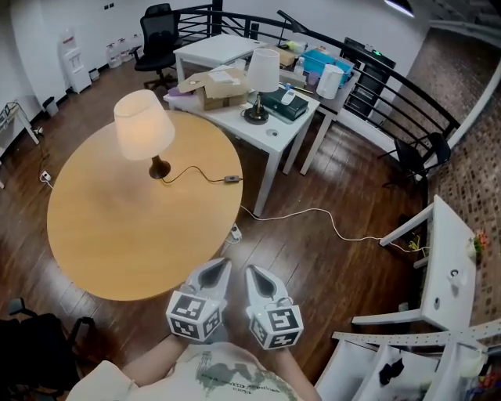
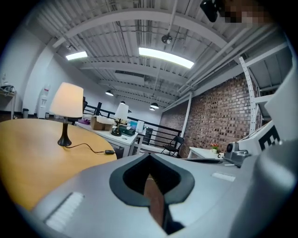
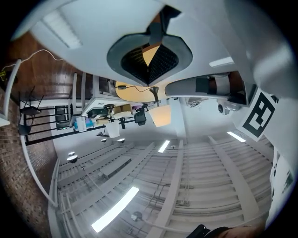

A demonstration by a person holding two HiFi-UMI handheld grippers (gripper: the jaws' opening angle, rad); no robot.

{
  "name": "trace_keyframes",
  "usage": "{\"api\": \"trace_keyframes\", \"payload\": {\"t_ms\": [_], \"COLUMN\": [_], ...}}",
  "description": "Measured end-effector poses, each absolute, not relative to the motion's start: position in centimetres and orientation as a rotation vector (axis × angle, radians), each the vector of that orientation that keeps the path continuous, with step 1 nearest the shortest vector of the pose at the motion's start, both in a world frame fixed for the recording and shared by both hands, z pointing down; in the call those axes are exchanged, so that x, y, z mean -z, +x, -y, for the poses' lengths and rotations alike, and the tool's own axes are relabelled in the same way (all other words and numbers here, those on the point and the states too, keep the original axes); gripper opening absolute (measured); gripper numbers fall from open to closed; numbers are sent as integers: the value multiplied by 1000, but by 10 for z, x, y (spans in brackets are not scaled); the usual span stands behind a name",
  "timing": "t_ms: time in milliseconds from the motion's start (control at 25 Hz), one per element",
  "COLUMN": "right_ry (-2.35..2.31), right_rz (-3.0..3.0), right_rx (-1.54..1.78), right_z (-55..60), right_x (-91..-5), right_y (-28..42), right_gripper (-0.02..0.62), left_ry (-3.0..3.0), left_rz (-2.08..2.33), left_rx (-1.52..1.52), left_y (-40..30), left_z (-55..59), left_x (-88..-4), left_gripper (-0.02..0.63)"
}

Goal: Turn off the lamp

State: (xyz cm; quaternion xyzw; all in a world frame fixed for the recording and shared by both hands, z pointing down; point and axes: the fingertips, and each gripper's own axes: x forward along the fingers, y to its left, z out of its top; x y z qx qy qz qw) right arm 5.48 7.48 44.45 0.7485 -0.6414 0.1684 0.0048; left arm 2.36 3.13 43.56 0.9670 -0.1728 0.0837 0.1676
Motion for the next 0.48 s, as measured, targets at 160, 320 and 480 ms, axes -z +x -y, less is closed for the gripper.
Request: {"api": "trace_keyframes", "payload": {"t_ms": [160,320,480], "right_ry": [2315,2300,2287], "right_rz": [1983,1964,1957], "right_rx": [-519,-518,-516], "right_z": [-29,7,38], "right_x": [-440,-441,-441], "right_y": [68,80,85], "right_gripper": [0,0,0], "left_ry": [2721,2690,2662], "left_rz": [482,470,477], "left_rx": [-219,-198,-179], "left_y": [39,50,55], "left_z": [10,43,73], "left_x": [-436,-439,-441], "left_gripper": [2,2,2]}}
